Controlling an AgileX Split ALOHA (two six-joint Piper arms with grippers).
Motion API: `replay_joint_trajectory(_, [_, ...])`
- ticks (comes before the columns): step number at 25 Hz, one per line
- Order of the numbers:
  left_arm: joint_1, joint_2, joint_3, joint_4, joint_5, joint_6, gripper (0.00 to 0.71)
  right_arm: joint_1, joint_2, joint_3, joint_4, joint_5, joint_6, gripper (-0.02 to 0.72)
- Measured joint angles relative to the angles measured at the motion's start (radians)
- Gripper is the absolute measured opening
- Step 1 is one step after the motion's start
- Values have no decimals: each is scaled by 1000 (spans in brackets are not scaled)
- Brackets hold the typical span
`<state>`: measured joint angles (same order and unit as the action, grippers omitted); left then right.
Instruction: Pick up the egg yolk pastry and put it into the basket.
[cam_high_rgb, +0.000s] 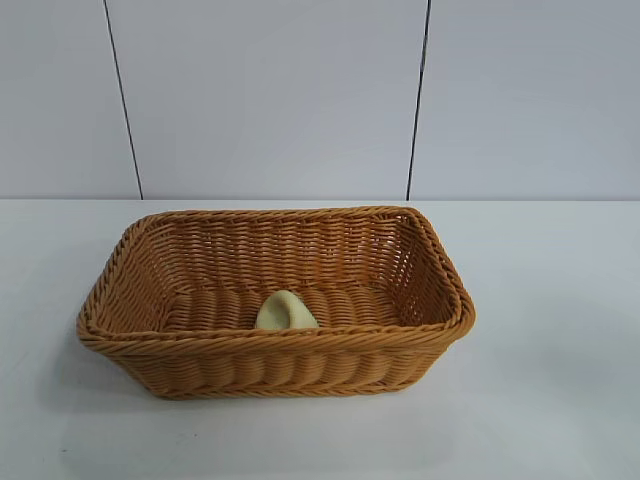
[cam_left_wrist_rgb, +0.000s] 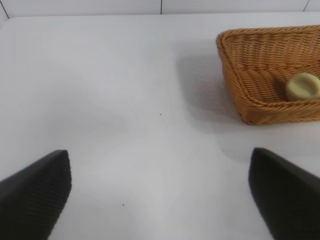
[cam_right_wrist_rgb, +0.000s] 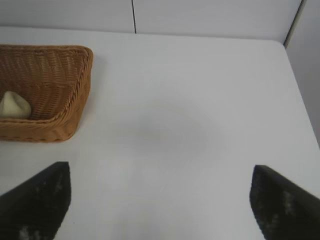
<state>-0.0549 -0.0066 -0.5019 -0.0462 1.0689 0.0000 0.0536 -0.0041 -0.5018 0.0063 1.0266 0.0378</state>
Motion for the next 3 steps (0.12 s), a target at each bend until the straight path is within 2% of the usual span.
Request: replay_joint_trajectory(3, [0,0,0,0,0,0,692,0,0,0,0,0,0,696])
